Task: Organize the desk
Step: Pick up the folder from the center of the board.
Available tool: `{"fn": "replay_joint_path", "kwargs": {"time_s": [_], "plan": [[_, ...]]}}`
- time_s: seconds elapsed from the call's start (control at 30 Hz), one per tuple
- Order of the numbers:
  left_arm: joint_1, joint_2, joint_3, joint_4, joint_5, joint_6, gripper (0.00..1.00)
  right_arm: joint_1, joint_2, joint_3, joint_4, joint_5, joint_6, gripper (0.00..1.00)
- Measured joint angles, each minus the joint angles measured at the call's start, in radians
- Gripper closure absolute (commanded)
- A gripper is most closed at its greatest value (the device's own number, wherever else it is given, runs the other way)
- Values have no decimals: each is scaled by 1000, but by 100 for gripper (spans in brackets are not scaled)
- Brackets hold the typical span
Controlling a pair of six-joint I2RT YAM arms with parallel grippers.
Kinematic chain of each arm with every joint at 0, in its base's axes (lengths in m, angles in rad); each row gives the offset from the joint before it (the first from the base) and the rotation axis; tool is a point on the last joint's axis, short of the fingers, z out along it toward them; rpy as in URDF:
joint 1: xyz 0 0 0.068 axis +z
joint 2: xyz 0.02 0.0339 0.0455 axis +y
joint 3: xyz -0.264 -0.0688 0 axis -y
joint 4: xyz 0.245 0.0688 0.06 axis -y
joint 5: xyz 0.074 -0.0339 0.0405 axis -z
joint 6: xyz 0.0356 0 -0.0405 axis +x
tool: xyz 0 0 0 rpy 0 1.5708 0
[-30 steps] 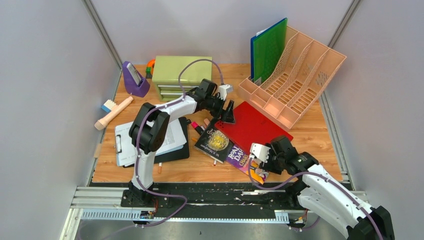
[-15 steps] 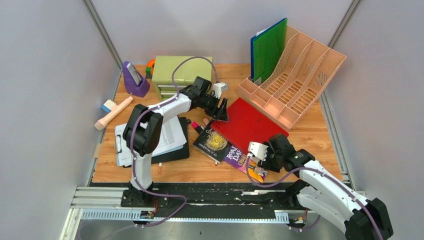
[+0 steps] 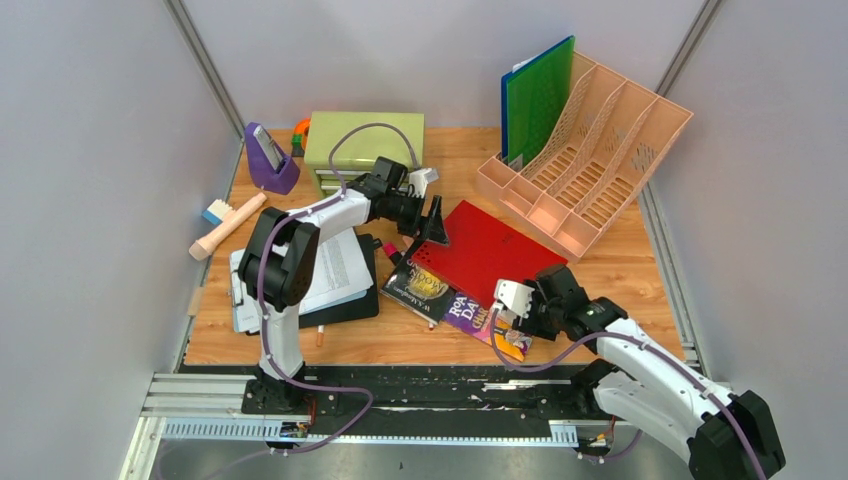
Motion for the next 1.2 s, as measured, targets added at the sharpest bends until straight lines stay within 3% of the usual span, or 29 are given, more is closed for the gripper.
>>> {"fn": "replay_joint_path", "kwargs": {"time_s": [0.2, 0.83, 1.03, 1.2], "plan": [[0, 0, -8, 15, 7, -17, 0, 0, -18, -13, 10, 1, 2, 41], [28, 0, -40, 87, 39, -100, 1, 0, -33, -34, 61, 5, 4, 41], [34, 0, -40, 87, 48, -128, 11, 0, -31, -34, 63, 6, 5, 41], [41, 0, -40, 90, 62, -130, 25, 0, -20, -34, 64, 7, 6, 41]]}}
